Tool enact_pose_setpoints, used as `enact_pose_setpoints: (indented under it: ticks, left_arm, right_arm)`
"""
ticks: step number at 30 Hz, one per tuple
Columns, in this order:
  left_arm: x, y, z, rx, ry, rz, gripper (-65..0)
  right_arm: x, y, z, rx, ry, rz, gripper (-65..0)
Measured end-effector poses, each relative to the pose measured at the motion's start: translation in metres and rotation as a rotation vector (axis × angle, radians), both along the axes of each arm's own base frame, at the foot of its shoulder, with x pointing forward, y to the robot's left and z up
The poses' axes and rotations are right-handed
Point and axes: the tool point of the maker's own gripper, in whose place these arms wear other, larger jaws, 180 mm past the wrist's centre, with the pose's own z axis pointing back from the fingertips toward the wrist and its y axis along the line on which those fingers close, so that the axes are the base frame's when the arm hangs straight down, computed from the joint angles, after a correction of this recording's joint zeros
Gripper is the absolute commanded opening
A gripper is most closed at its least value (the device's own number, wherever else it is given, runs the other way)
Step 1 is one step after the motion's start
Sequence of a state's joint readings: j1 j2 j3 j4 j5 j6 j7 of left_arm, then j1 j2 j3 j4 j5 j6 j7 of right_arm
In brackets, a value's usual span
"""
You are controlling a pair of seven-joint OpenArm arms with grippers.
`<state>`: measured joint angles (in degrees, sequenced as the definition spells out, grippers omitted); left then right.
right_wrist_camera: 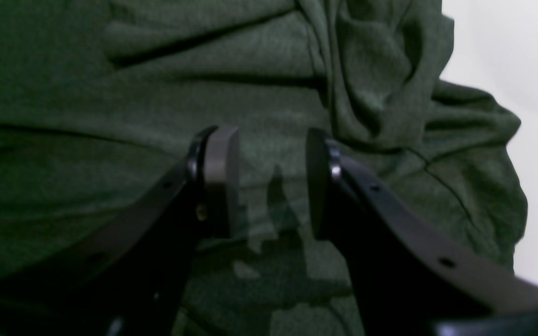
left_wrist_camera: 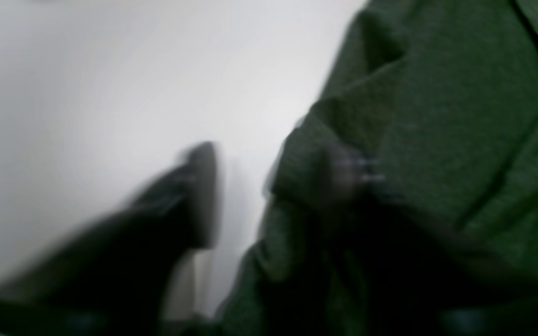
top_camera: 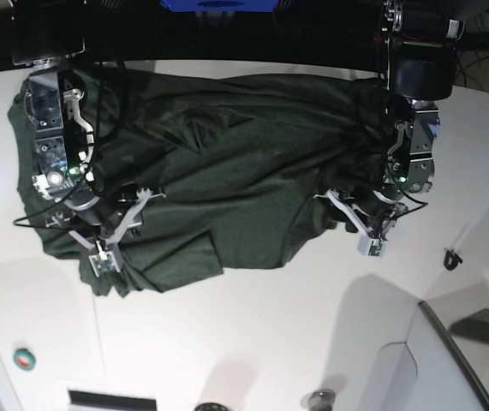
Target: Layout the t-shirt on the table in an organized manner, then fold the t-shirt properly
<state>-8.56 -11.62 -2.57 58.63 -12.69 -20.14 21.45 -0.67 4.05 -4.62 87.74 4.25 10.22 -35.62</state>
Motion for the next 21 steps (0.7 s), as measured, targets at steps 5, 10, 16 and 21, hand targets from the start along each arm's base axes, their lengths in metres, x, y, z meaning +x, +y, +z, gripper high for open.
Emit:
enact_pose_setpoints:
  ticks: [5,10,16,21]
  left_arm:
    - [0.005,0.001,0.007,0.003,-0.02,0.002,-65.0]
    - [0.022,0.006,0.036,0.024,-0.103,0.001,-65.0]
    - [0.024,0.021,0.033,0.136,-0.094,0.019,-65.0]
    - [0.021,0.013,0.032,0.006,-0.089,0.07,-49.2]
  right_arm:
    - [-0.004,-0.001,-0.009,-0.002,0.025,-0.002,-42.8]
    - [-0.001,-0.003,-0.014,-0.005,0.041,-0.005,-42.8]
    - [-0.002,-0.003,-0.015,-0.005,0.044,-0.005,-42.8]
    - [-0.001,-0.002,-0.015,-0.004,0.044,-0.004,-42.8]
